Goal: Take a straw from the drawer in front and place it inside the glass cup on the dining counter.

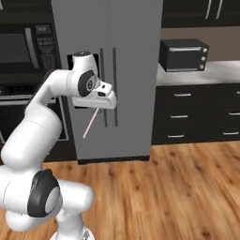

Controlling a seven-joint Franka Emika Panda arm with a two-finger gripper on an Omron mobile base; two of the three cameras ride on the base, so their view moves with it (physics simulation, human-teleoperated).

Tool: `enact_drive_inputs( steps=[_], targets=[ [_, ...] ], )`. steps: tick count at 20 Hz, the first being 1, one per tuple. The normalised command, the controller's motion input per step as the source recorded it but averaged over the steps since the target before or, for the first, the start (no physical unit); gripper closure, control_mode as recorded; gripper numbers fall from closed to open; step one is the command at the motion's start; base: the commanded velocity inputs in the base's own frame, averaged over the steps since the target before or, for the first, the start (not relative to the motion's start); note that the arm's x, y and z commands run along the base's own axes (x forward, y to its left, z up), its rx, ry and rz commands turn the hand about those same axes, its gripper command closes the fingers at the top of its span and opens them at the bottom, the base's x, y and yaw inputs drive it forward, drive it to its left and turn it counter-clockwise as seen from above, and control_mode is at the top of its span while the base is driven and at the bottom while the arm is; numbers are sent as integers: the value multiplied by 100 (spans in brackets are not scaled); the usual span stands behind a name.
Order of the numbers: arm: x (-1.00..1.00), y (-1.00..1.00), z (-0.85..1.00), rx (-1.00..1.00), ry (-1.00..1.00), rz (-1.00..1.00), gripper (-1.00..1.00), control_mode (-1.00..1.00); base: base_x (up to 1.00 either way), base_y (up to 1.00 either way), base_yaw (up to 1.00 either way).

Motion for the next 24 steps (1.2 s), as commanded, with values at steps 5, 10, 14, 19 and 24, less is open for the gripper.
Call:
enact_drive_inputs(
  steps=[5,10,14,19,24],
  targets=[
    [0,0,0,0,0,0,100,100,91,6,-19],
    [0,0,0,0,0,0,100,100,77,0,-40],
    [0,0,0,0,0,0,100,100,79,0,-46],
    [0,0,0,0,0,0,100,100,86,-2,-48],
    [0,0,0,0,0,0,100,100,97,-17,-46]
  ],
)
